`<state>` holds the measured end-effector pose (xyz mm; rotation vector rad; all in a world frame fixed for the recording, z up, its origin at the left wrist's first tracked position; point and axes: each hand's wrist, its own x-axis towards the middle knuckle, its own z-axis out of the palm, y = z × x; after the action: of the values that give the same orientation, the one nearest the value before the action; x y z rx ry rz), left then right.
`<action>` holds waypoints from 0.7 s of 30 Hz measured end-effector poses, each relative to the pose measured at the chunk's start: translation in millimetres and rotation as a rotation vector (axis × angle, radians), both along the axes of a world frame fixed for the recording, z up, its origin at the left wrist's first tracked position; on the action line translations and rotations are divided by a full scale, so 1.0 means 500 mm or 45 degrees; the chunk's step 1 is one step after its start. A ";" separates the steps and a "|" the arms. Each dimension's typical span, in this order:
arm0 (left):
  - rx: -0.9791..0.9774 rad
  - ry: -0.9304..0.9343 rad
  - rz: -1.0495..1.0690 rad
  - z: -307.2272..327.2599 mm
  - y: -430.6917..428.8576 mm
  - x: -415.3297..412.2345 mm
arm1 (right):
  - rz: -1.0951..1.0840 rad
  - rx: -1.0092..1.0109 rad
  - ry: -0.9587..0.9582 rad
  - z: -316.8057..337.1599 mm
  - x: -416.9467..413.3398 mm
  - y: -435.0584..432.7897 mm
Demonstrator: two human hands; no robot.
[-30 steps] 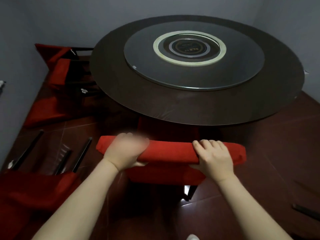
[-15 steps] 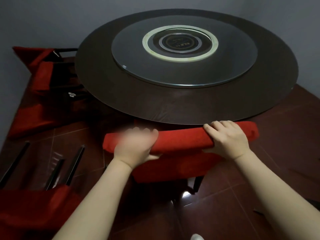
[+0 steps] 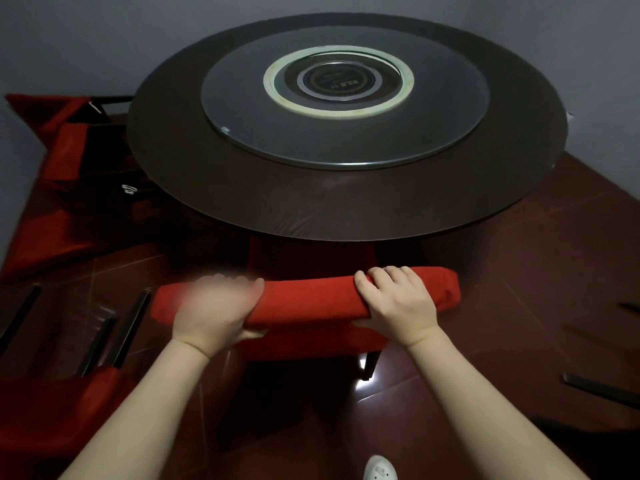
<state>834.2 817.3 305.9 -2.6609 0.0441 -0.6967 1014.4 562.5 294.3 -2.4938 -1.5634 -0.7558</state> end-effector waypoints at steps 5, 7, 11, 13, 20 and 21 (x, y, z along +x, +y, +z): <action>-0.056 0.013 0.045 -0.033 -0.049 -0.031 | 0.066 0.041 -0.091 -0.022 -0.012 -0.041; -0.069 0.002 0.022 -0.046 -0.072 -0.045 | 0.086 0.047 -0.107 -0.035 -0.018 -0.065; -0.082 0.010 0.016 -0.062 -0.103 -0.074 | 0.090 0.048 -0.098 -0.067 -0.045 -0.095; -0.106 0.043 0.018 -0.067 -0.112 -0.096 | 0.083 0.055 -0.077 -0.085 -0.073 -0.102; -0.252 0.269 0.199 -0.052 -0.131 -0.108 | 0.017 -0.005 0.092 -0.072 -0.097 -0.097; -0.287 0.298 0.252 -0.042 -0.136 -0.107 | -0.029 -0.054 0.157 -0.059 -0.100 -0.096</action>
<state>780.5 749.2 284.9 -2.8973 -0.2448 -0.3424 964.5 514.6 264.7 -2.5386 -1.5278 -0.5656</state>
